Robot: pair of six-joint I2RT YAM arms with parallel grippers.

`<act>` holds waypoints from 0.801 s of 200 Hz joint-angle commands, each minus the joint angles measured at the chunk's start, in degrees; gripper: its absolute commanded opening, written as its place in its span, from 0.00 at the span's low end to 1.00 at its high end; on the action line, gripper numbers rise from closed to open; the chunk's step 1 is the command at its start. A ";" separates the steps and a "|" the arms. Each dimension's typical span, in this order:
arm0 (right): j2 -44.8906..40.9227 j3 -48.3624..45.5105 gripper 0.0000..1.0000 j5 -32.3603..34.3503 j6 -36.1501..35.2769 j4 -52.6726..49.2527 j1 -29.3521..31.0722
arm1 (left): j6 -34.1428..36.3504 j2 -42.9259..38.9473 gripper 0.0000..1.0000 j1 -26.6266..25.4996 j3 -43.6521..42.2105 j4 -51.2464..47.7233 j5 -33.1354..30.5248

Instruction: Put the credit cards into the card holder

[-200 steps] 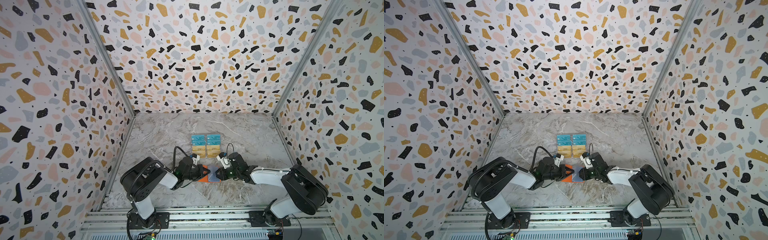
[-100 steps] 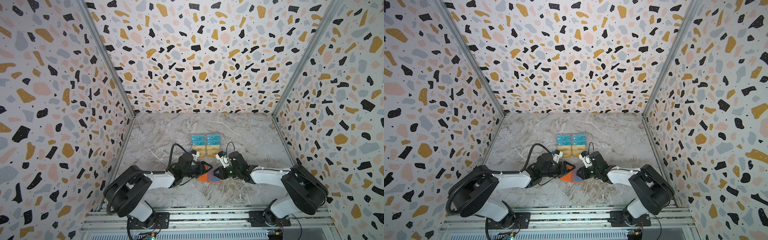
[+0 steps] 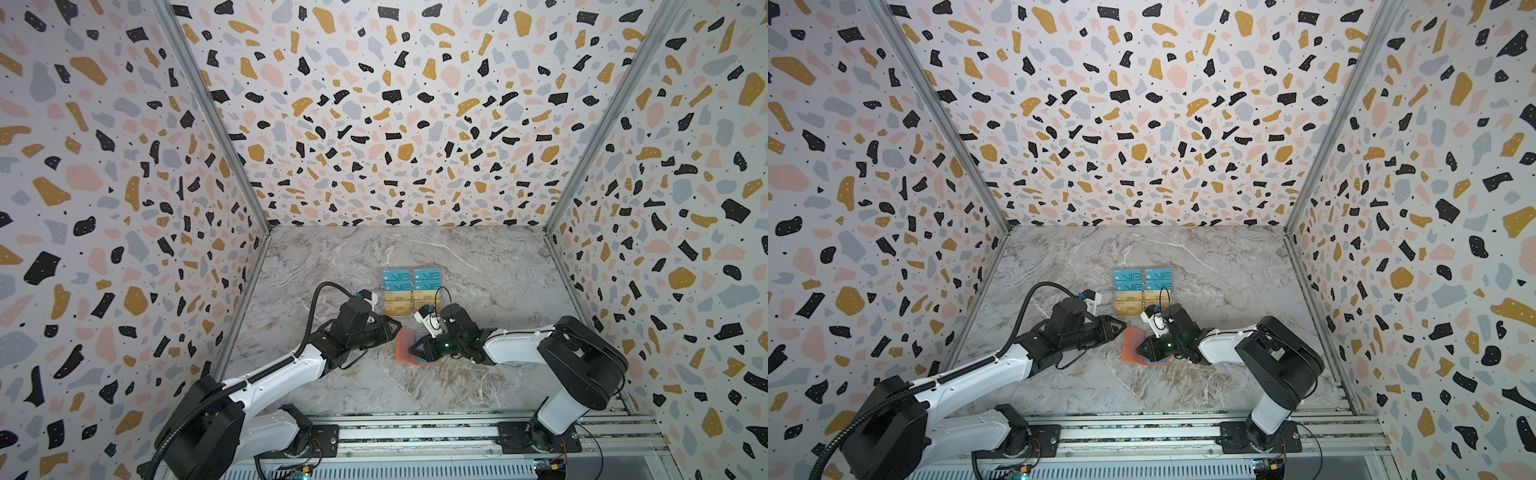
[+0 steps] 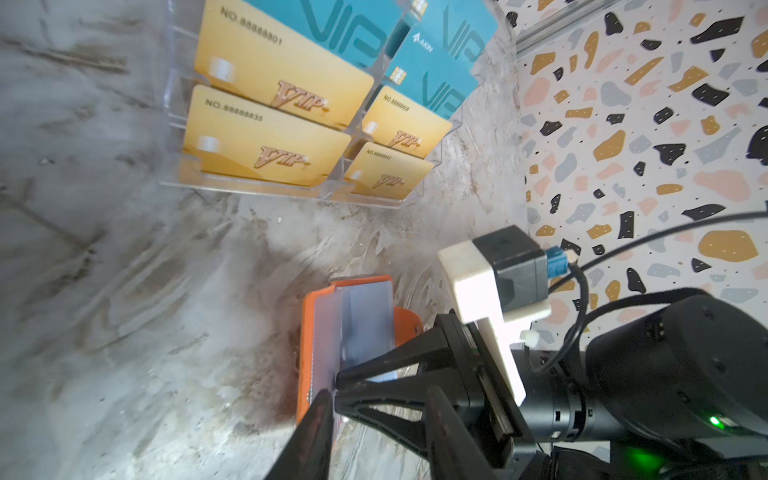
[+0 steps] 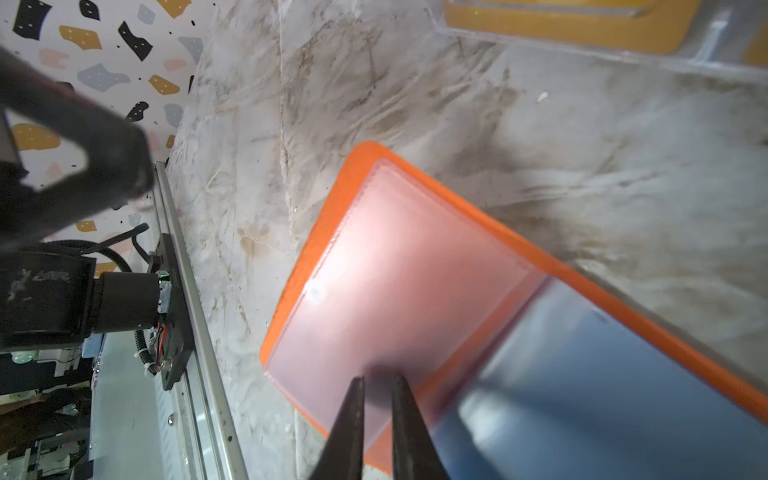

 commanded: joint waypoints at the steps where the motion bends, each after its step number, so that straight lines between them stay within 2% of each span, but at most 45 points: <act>1: 1.03 2.14 0.15 0.48 0.97 0.98 0.28 | 0.46 1.02 0.33 0.14 0.51 -0.40 1.01; 38: 1.33 1.70 0.15 2.42 2.70 2.19 0.90 | -2.58 3.06 0.28 -0.61 -0.94 5.12 0.35; 88: 2.54 0.87 0.15 3.71 6.06 4.25 1.08 | -6.63 10.79 0.22 -4.34 -0.94 13.61 -1.74; 160: -3.27 0.43 0.15 5.41 5.38 0.50 0.61 | -4.21 17.87 0.15 -5.44 -1.72 12.63 -4.48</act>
